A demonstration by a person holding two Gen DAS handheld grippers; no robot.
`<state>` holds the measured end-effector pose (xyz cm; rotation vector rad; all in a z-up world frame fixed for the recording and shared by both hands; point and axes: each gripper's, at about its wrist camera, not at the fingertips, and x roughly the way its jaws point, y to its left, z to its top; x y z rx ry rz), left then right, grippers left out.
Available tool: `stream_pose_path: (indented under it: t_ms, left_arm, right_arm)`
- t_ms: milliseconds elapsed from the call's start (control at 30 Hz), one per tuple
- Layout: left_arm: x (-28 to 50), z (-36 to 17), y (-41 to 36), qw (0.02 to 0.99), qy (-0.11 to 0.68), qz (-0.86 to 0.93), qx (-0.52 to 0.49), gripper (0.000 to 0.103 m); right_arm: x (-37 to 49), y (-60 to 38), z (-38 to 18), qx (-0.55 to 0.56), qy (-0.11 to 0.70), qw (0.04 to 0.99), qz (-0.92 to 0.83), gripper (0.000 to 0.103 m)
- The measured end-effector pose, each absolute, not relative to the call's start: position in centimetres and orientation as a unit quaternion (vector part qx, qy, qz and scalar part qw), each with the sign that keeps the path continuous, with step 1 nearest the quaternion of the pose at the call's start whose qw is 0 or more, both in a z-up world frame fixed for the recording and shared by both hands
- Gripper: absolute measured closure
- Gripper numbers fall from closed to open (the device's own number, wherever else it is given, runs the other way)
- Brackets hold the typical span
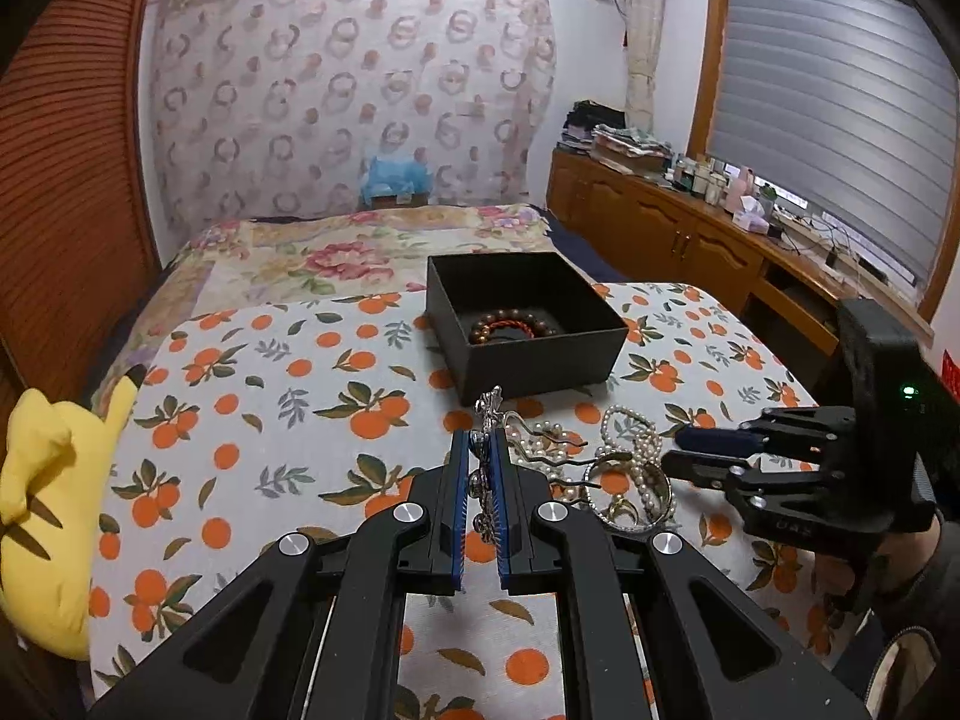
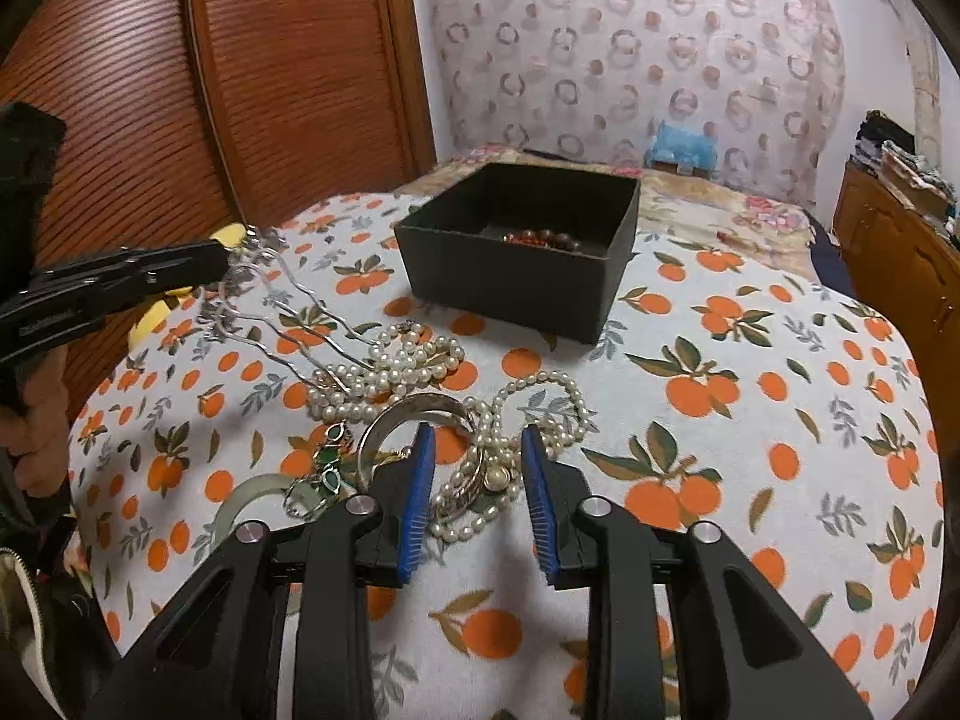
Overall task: Organize jewelry
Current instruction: 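Lift the hairpins toward the box with the left tool while the right tool grasps the silver bangle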
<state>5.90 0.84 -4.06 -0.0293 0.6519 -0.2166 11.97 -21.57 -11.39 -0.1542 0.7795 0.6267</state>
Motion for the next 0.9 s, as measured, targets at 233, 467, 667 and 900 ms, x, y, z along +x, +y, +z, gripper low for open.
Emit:
stream_pose_path:
  t_ms: [233, 467, 667, 900]
  left_arm:
    - [5.7, -4.4, 1.1, 0.941, 0.320, -0.107, -0.018, 0.097]
    - [5.7, -4.3, 1.1, 0.942, 0.319, -0.106, -0.017, 0.097]
    - [5.8, -4.4, 1.1, 0.943, 0.316, -0.106, -0.018, 0.097]
    - [6.6, -3.3, 1.0, 0.946, 0.305, -0.109, -0.017, 0.097]
  right_arm:
    - [12.2, -20.2, -12.5, -0.109, 0.395, 0.867, 0.284, 0.087]
    - [12.1, -19.9, -12.4, -0.128, 0.392, 0.867, 0.281, 0.099]
    - [12.0, -20.4, -11.2, -0.127, 0.370, 0.876, 0.282, 0.099]
    - [12.6, -21.0, -8.5, -0.131, 0.339, 0.888, 0.283, 0.099]
